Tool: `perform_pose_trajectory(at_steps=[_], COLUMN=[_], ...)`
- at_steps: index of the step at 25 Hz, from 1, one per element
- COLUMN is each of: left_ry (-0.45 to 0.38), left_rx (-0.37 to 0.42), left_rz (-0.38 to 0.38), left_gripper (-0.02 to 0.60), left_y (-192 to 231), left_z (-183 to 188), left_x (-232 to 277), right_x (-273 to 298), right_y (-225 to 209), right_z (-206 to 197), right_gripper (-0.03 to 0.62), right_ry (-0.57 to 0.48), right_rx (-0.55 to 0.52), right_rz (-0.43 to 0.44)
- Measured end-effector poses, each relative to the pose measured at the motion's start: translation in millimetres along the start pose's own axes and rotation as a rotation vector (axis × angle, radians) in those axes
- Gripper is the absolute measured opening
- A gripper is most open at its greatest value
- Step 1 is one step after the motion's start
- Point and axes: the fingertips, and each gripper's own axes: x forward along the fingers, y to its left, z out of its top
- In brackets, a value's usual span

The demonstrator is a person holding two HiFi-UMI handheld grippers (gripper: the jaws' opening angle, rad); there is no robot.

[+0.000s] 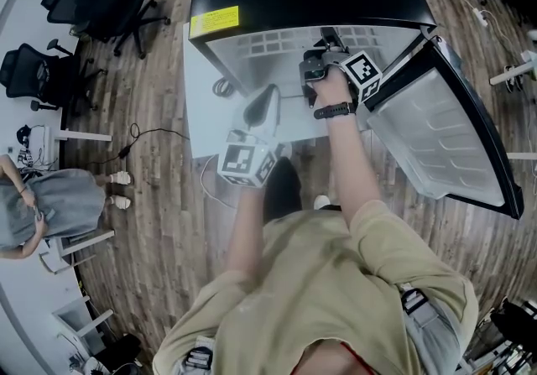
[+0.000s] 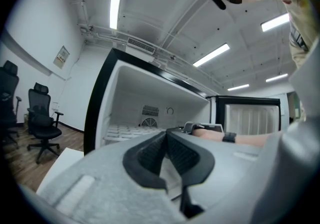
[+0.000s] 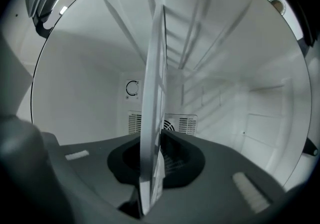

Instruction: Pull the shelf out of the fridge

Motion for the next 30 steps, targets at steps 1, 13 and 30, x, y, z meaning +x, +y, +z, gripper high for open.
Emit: perform_pose_trajectory(at_steps=[1,13,30], left_ry=[0.0,-0.008,-0.032], left_rx=[-0.001,0.007,-0.004], left_rz=[-0.002,-0.018,0.007], left_gripper=[0.0,0.0,0.0], left_y=[-1,-12,-20], left_z=[0,6,14], left_x=[0,-2,-10], right_x=[0,-6,-43], right_y=[0,1,7], right_z=[0,-2,-7], right_gripper=[0.032,0.028,0.029], right_ry=[0.0,0.013,0.044], right_rx=[0.005,0.053,0.072], right_rz=[0.0,-0.013,0.016])
